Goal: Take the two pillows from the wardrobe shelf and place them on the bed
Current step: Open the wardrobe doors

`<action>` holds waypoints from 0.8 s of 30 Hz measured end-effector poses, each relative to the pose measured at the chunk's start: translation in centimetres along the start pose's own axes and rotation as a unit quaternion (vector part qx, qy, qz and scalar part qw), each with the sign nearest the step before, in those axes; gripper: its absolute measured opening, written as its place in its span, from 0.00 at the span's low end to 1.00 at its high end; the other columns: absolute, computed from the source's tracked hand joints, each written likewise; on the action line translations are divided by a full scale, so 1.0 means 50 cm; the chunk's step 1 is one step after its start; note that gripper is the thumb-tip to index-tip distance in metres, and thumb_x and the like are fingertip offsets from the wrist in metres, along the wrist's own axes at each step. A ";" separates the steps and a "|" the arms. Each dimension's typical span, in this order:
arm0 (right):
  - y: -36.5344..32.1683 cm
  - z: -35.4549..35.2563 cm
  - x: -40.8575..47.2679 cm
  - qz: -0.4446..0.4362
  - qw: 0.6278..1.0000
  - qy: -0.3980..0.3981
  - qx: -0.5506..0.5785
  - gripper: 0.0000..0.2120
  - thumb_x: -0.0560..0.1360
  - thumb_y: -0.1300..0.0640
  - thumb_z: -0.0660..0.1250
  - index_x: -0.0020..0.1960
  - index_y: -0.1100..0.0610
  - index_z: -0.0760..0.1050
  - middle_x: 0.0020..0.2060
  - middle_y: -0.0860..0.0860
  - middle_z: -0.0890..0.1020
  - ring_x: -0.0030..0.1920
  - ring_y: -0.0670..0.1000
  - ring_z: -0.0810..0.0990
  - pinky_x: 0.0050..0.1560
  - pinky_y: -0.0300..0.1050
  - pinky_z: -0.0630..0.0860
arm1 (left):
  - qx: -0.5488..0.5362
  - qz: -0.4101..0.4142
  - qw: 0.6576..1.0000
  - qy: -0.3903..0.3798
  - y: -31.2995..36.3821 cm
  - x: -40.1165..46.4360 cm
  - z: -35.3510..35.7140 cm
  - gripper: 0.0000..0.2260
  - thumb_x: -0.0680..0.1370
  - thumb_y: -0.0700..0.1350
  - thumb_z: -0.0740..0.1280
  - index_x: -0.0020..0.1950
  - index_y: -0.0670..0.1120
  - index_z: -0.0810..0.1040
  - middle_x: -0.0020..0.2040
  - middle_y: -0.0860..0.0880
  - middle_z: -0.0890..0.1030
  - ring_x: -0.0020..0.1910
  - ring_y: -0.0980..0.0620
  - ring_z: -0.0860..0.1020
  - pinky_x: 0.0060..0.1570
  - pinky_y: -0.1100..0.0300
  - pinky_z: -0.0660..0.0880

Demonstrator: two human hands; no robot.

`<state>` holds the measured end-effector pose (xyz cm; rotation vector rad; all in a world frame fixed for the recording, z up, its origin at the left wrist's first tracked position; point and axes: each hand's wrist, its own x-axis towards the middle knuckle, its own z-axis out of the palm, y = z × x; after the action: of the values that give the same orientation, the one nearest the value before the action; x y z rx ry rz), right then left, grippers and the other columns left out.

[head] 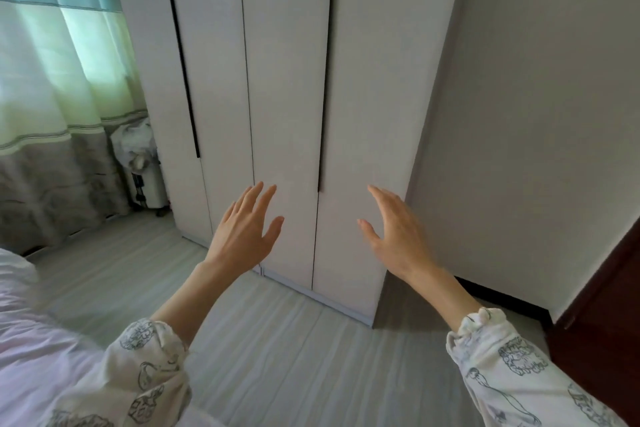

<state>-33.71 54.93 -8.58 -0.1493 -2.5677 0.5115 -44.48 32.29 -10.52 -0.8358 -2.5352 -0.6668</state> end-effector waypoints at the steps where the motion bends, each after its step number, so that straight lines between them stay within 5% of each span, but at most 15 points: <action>1: 0.017 0.011 0.033 -0.008 1.000 -0.003 0.018 0.27 0.78 0.48 0.59 0.75 0.52 0.55 0.73 0.50 0.63 0.73 0.51 0.60 0.71 0.57 0.60 | 0.002 -0.009 1.000 0.006 -0.009 0.027 0.012 0.26 0.79 0.53 0.57 0.76 0.46 0.56 0.76 0.43 0.58 0.75 0.45 0.57 0.71 0.49 0.57; 7: 0.068 0.099 0.218 -0.027 0.993 -0.018 0.117 0.27 0.78 0.48 0.59 0.74 0.50 0.56 0.72 0.49 0.65 0.70 0.49 0.62 0.68 0.48 0.60 | 0.022 -0.074 0.997 0.016 -0.092 0.141 0.077 0.26 0.79 0.52 0.59 0.75 0.46 0.58 0.76 0.43 0.60 0.74 0.44 0.59 0.71 0.48 0.59; 14: 0.103 0.283 0.371 -0.044 0.978 -0.104 0.177 0.26 0.78 0.51 0.60 0.74 0.51 0.57 0.72 0.48 0.64 0.71 0.48 0.61 0.70 0.51 0.61 | -0.001 -0.167 0.986 0.008 -0.231 0.212 0.177 0.26 0.79 0.52 0.58 0.75 0.47 0.57 0.76 0.44 0.60 0.74 0.45 0.59 0.71 0.48 0.61; 18: 0.105 0.402 0.481 -0.058 0.970 -0.143 0.186 0.26 0.78 0.50 0.60 0.74 0.50 0.57 0.72 0.47 0.63 0.72 0.47 0.60 0.69 0.42 0.57 | -0.006 -0.198 0.980 -0.005 -0.348 0.284 0.229 0.26 0.79 0.52 0.58 0.75 0.47 0.56 0.76 0.44 0.60 0.74 0.45 0.61 0.70 0.48 0.62; 24: 0.042 0.550 0.705 -0.089 0.963 -0.160 0.199 0.26 0.78 0.50 0.60 0.73 0.50 0.58 0.72 0.48 0.64 0.71 0.48 0.62 0.70 0.47 0.60 | -0.005 -0.237 0.971 0.024 -0.545 0.433 0.235 0.26 0.79 0.51 0.59 0.75 0.47 0.58 0.75 0.45 0.62 0.73 0.46 0.62 0.67 0.51 0.63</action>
<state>-78.02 54.92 -14.90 0.3268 -2.6813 1.0378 -80.30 29.06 -17.97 -0.2032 -2.7054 -0.8264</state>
